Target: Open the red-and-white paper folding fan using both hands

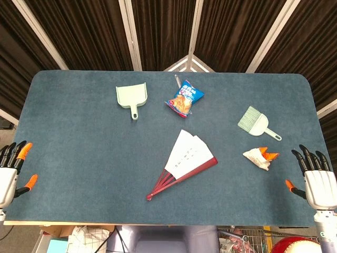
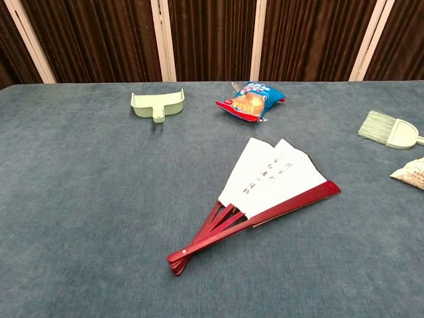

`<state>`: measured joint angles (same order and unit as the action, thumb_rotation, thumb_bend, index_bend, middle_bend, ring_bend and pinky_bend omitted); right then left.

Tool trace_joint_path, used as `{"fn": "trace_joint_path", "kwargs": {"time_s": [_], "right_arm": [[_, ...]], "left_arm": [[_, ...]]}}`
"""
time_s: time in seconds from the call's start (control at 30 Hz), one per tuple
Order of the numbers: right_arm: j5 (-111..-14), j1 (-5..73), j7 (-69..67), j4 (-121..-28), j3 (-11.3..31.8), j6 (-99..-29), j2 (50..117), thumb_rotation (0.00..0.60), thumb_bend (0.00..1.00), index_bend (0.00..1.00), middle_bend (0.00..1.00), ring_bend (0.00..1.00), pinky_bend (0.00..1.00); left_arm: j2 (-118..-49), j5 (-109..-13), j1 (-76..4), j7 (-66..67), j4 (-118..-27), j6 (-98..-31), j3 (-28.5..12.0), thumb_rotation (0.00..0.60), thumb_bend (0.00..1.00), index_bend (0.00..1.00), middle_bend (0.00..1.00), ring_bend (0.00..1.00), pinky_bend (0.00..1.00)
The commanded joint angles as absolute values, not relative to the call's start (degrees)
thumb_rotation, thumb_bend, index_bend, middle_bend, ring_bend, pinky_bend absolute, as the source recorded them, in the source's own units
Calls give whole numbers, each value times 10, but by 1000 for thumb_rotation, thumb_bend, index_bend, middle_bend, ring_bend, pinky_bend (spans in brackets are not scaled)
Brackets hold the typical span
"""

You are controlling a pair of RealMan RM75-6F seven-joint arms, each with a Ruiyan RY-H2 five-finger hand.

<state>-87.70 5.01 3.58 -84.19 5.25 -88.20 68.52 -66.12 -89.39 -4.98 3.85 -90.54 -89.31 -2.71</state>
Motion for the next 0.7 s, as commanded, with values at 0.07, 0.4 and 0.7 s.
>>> {"fn": "trace_joint_path", "kwargs": {"time_s": [0.07, 0.4, 0.7], "right_arm": [[-878, 51, 37, -843, 53, -881, 685, 600, 194, 189, 124, 204, 137], [-882, 52, 35, -847, 48, -879, 684, 600, 194, 189, 125, 204, 137], [-897, 51, 20, -851, 39, -879, 677, 600, 193, 196, 124, 204, 137]], "left_arm": [[-660, -895, -49, 38, -905, -895, -27, 600, 424, 66, 29, 0, 50], [-656, -907, -42, 29, -907, -910, -23, 600, 424, 65, 29, 0, 49], [-656, -909, -42, 32, -910, -911, -22, 600, 424, 63, 28, 0, 50]]}}
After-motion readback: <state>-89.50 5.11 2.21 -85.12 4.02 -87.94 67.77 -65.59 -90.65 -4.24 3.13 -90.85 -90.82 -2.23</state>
